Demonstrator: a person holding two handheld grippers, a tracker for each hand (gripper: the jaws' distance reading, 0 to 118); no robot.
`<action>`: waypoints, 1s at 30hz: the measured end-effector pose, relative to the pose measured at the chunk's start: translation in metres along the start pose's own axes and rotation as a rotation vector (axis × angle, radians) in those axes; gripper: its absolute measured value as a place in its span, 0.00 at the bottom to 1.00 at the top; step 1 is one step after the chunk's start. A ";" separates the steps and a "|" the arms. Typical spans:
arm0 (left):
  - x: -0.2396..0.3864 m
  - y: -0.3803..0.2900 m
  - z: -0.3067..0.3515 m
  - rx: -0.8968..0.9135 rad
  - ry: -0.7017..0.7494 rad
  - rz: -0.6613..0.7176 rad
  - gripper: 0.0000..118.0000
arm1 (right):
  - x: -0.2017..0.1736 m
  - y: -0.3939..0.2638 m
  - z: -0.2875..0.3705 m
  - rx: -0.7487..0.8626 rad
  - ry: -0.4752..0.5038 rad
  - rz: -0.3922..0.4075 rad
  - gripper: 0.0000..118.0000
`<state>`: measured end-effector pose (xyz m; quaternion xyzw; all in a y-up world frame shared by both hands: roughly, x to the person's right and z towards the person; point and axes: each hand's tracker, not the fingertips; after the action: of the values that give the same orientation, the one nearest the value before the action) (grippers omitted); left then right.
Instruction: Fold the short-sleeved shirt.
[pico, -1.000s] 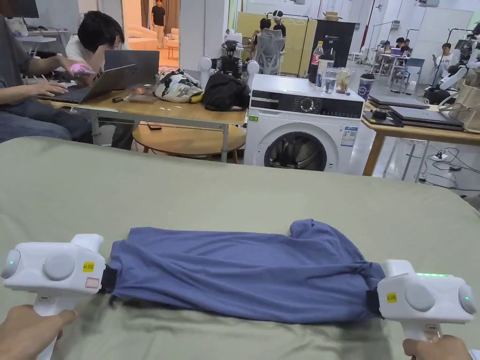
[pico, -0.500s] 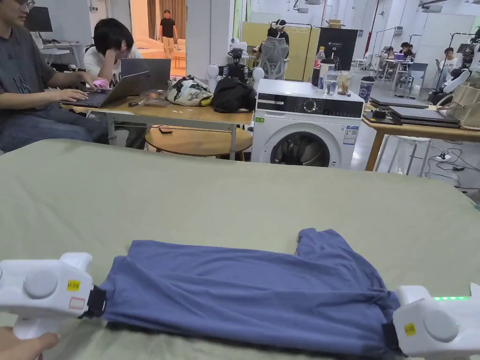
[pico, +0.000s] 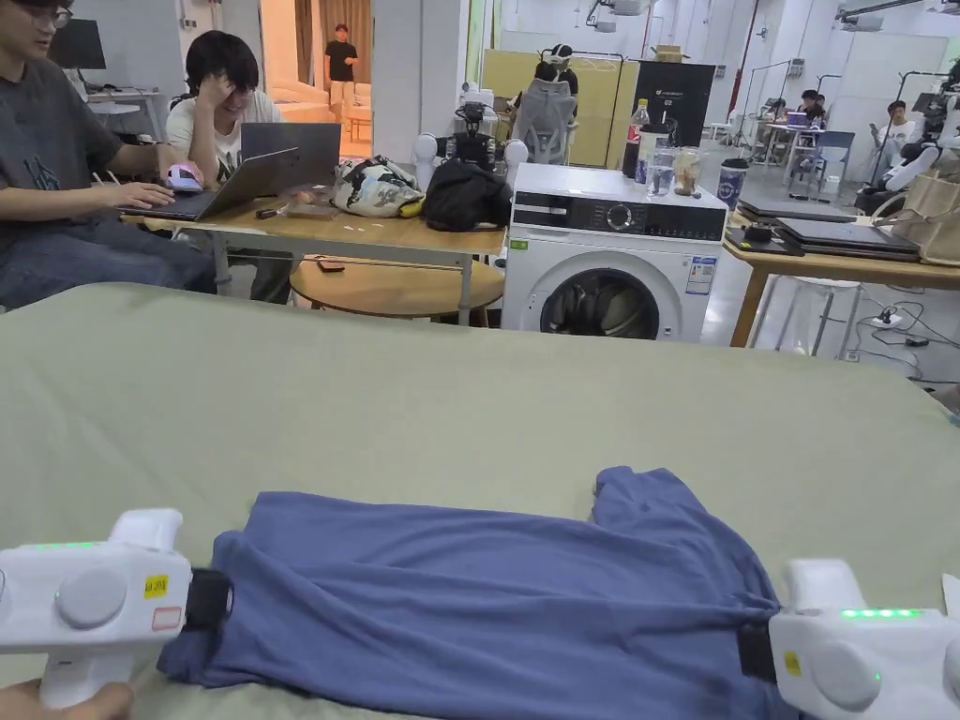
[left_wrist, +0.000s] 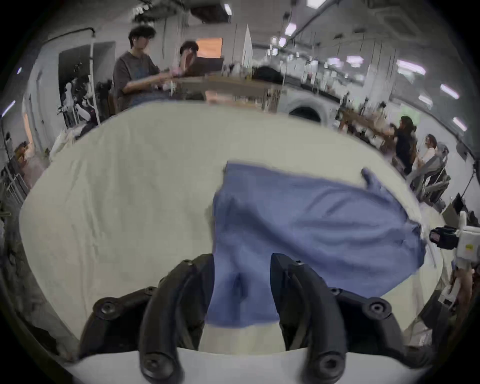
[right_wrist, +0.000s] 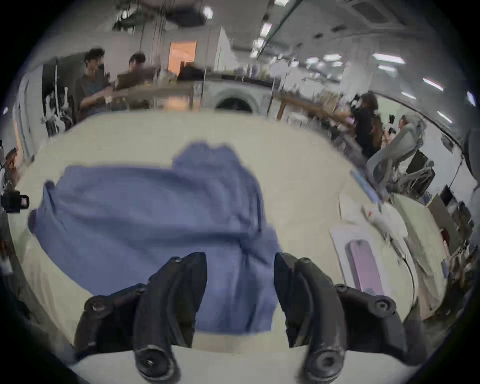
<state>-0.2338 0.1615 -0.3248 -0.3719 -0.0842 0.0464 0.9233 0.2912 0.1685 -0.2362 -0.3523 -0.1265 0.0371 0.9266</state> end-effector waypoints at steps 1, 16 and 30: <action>0.005 0.006 0.007 0.063 -0.030 0.014 0.36 | -0.003 0.007 0.006 0.074 0.029 -0.035 0.46; 0.032 0.072 -0.024 0.172 0.004 -0.083 0.00 | -0.076 0.042 -0.008 0.301 0.128 -0.069 0.00; -0.012 0.167 -0.179 -0.272 -0.027 0.047 0.51 | -0.074 0.052 -0.064 0.170 0.155 -0.030 0.00</action>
<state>-0.2154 0.1587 -0.5690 -0.4949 -0.0936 0.0612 0.8618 0.2374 0.1542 -0.3319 -0.2724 -0.0563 0.0066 0.9605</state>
